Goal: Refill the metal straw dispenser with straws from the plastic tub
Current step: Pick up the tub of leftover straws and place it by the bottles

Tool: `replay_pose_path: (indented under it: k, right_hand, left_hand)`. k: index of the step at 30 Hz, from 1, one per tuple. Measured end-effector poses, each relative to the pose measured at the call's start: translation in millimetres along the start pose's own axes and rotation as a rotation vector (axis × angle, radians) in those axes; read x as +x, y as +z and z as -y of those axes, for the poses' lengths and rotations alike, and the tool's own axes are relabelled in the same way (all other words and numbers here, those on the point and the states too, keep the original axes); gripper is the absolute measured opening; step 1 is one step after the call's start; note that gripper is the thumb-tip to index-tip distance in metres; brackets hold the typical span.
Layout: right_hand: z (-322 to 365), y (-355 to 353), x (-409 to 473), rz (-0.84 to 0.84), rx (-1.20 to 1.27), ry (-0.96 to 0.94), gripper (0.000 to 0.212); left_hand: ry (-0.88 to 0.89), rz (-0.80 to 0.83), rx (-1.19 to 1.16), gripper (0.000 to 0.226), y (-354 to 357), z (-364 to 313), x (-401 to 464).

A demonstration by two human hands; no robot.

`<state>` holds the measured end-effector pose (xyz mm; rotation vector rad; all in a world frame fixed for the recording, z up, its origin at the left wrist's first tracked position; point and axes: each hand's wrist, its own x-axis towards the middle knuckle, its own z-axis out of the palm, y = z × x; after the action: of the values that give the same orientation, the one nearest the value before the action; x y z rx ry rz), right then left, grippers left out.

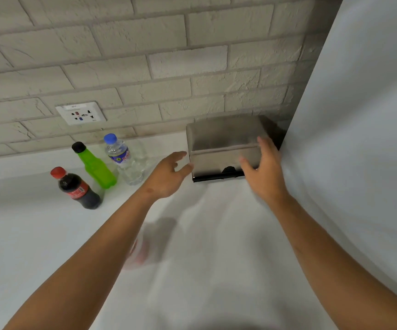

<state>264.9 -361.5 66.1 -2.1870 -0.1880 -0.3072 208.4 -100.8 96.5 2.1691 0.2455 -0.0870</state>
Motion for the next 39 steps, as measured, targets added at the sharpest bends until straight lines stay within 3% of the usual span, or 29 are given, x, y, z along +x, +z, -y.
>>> replay_pose_path:
  k: [4,8,14,20,25,33,39]
  right_hand:
    - [24,11,-56,0.121,0.101,-0.057,0.055]
    - [51,27,-100,0.306,0.179,-0.017,0.050]
    - [87,62,-145,0.487,0.253,-0.059,0.046]
    - [111,95,-172,0.644,0.169,-0.238,0.054]
    - [118,110,-184,0.724,0.111,-0.249,0.065]
    - [111,123,-188,0.757,0.076,-0.205,0.065]
    - [100,115,-181,0.716,0.058,-0.167,0.067]
  left_hand:
    - [0.086,0.034,0.015,0.043,-29,25,-49]
    - [0.105,0.028,0.074,0.041,-57,57,-89]
    - [0.129,-0.023,0.136,0.051,-89,104,-130]
    - [0.186,0.016,0.170,0.080,-107,144,-159]
    - [0.155,0.065,0.132,0.102,-113,177,-175]
    - [0.170,0.101,-0.007,0.079,-100,167,-176]
    - [0.160,0.117,-0.067,0.101,-81,167,-160]
